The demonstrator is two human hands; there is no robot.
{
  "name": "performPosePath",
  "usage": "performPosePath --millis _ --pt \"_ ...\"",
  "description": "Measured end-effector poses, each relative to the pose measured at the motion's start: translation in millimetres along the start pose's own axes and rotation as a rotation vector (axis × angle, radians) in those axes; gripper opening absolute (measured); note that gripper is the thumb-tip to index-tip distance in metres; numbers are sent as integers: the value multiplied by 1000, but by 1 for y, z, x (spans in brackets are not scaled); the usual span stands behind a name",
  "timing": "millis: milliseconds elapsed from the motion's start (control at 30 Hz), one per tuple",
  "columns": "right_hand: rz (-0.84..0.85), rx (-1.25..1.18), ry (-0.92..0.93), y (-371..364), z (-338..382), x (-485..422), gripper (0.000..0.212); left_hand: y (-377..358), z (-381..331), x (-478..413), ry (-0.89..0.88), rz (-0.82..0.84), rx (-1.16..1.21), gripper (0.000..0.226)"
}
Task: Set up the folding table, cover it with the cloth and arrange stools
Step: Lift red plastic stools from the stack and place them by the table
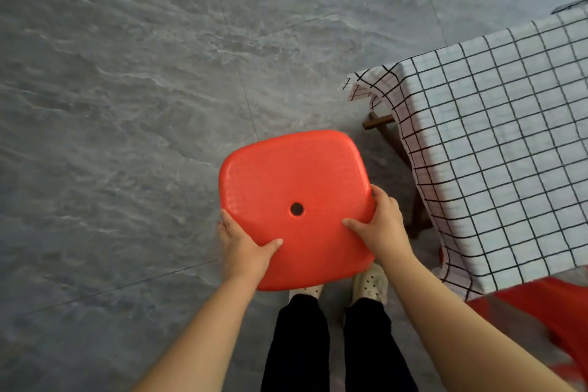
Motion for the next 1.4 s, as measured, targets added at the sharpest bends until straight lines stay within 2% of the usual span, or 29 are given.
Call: performPosePath --millis 133,233,333,567,733,867,1000,1200,1400 --pt "-81 -48 34 13 -2 11 84 4 -28 17 -192 -69 -157 115" --pt "-234 -200 24 42 -13 29 74 -1 -64 35 -410 -49 -242 99" --pt "-376 -309 8 75 -42 55 64 -14 -107 61 -620 -24 -291 93" --pt "-707 -408 -117 147 -168 133 58 -103 -201 170 -1063 153 -398 91" --pt "-989 -476 -273 166 -287 215 58 -195 -214 275 -1395 279 -564 93" --pt "-1157 -553 -470 140 -385 315 68 -268 -177 375 -1606 423 -704 89" --pt "-1288 -578 -720 83 -466 437 70 -324 -100 484 -1821 623 -810 87" --pt "-1376 -603 -1077 -24 -521 588 67 -360 25 600 -2063 882 -963 88" --pt "-1349 -661 -1432 -151 -546 695 70 -377 154 670 -2250 1121 -1174 87"
Point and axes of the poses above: each hand's wrist, its own x-axis away from the middle knuckle, its own y-axis out of the back of the hand, z = x × y, the point moved 5 cm from there along -x, towards the middle knuckle, and after that the axes turned 3 degrees about -y, right-handed, at the moved point
